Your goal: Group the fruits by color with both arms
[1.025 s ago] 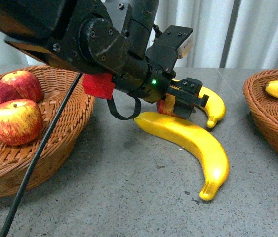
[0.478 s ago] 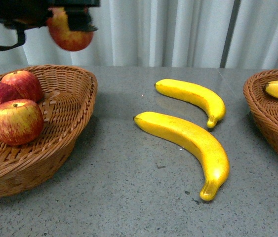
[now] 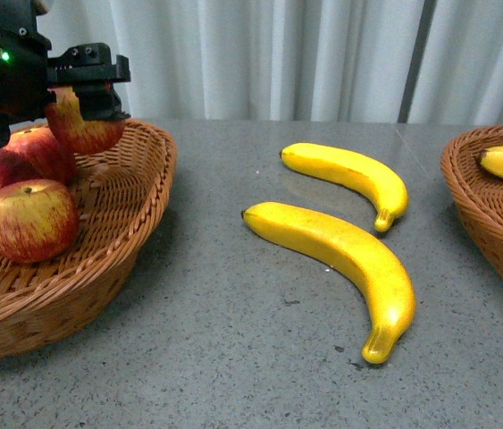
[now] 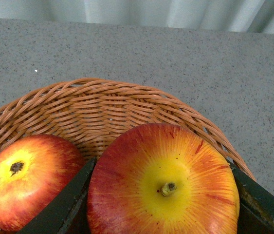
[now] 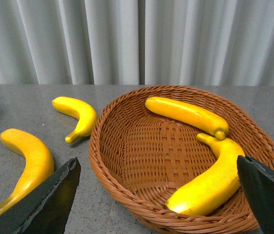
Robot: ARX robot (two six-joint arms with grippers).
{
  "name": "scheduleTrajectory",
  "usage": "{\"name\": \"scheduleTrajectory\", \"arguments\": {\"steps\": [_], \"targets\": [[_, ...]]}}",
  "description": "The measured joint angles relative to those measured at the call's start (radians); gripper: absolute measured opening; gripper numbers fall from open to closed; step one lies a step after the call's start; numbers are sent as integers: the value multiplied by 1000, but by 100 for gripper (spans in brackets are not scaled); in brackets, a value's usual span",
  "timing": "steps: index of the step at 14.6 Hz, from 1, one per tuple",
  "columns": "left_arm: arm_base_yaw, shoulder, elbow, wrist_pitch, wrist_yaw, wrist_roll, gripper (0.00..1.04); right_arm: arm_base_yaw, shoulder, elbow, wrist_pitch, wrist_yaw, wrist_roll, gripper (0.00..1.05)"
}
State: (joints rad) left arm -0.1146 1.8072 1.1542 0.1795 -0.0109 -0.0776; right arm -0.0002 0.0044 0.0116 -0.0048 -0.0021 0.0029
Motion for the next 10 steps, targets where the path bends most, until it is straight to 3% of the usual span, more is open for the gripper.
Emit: {"name": "scheduleTrajectory", "arguments": {"steps": [2,3,5,10], "targets": [[-9,9,0,-8,8,7,64,0,0,0,0,0,0,98],[-15,9,0,-8,8,8,70,0,0,0,0,0,0,98],[-29,9,-12,0,30,27,95,0,0,0,0,0,0,98],[-72,-163,-114,64,75,54,98,0,0,0,0,0,0,98]]}}
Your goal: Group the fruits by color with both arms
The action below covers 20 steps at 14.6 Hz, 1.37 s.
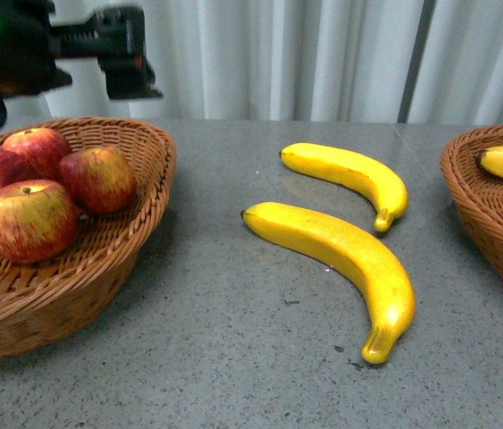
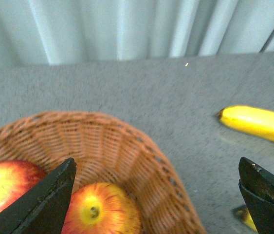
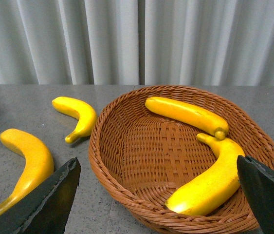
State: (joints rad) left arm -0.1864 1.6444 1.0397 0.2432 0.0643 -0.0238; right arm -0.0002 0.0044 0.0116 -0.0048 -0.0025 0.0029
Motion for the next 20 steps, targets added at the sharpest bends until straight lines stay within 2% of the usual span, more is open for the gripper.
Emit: {"name": "scheduleTrajectory", "arguments": {"steps": [3,7,8,9,10,15,16,18,20], "targets": [[-47,-256,-154,82,-6,51,98,0,0,0,0,0,0,98],[-86,-696,-468,54,-32,124,98,0,0,0,0,0,0,98],[-132,-826,-553,58,-183,98,88,0,0,0,0,0,0,98],[-133,-964,-657,53,-304,71,75,0,0,0,0,0,0,98],[-84,-1089,-782,52,-334,47,61,0,0,0,0,3,0,98],[45,-1247,-914,31,-210,30,1,0,0,0,0,2,0,98],[64,-1270,-929,21,-193,27,1,0,0,0,0,2,0,98],[179,-1318,-959,-5,-74,27,2,0,0,0,0,2,0,98],[187,-1360,-973,-20,-65,25,2,0,0,0,0,2,0,98]]}}
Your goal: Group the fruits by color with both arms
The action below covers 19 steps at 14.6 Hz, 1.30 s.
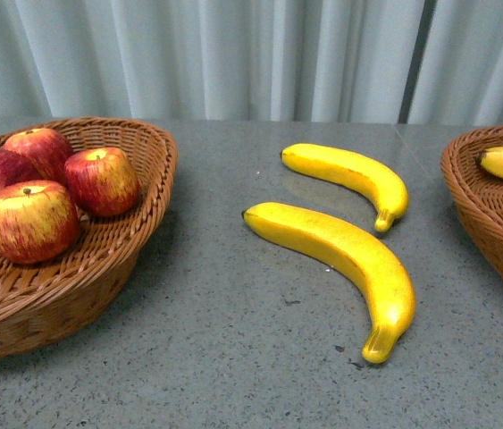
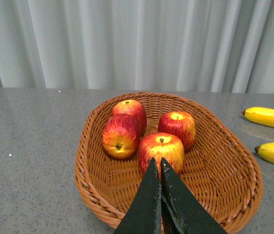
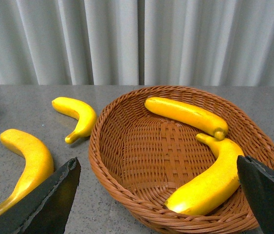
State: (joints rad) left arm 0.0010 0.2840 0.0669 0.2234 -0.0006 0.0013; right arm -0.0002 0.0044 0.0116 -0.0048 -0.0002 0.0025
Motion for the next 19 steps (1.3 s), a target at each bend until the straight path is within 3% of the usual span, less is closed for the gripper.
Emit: {"name": "scheduleTrajectory", "arguments": {"steps": [5,8,13,14,19], "targets": [[-3,-91,-51,-21,0,0,2,0,0,0,0,0,0,98],[-3,-273,-54,-227,0,0,2,0,0,0,0,0,0,98],[-3,-273,-53,-227,0,0,2,0,0,0,1,0,0,98],[-3,-273,-53,-227,0,-1,7,0,0,0,0,0,0,98],[-3,-273,-53,-227,0,-1,72,0,0,0,1,0,0,98]]}}
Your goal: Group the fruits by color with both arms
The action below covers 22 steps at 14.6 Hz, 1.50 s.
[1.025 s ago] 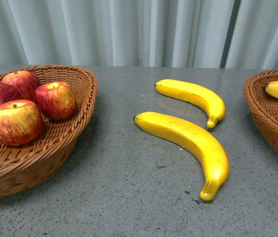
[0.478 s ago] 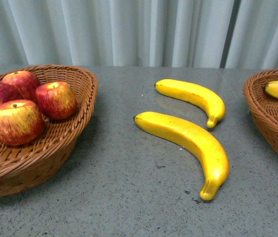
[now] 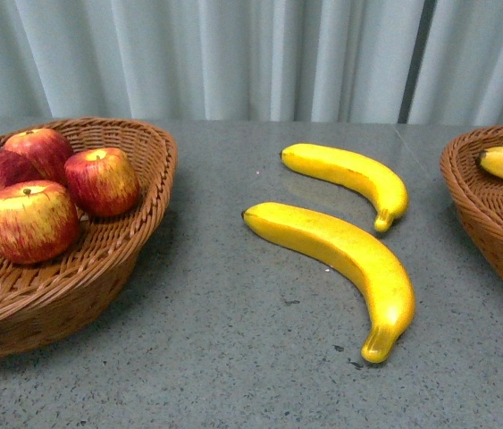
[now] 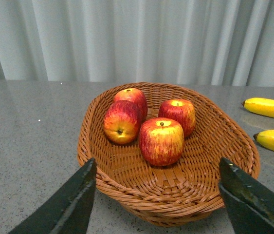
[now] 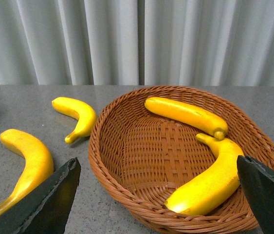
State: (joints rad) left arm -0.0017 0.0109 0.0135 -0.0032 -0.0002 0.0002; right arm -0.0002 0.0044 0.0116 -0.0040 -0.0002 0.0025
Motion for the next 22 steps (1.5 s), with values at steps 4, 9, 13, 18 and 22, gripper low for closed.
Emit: {"name": "scheduleTrajectory", "arguments": {"steps": [4,9,13,18,22], "targets": [[0,0,0,0,1,0,98,60,190,74,-3,217,81,98],[0,0,0,0,0,0,98,146,944,441,614,48,7,98],[0,0,0,0,0,0,98,269,1460,805,505,-98,-21,98],[0,0,0,0,0,0,98,369,1697,996,192,-266,-173,98],[0,0,0,0,0,0,98,360,1809,1050,23,-209,-311,98]]}}
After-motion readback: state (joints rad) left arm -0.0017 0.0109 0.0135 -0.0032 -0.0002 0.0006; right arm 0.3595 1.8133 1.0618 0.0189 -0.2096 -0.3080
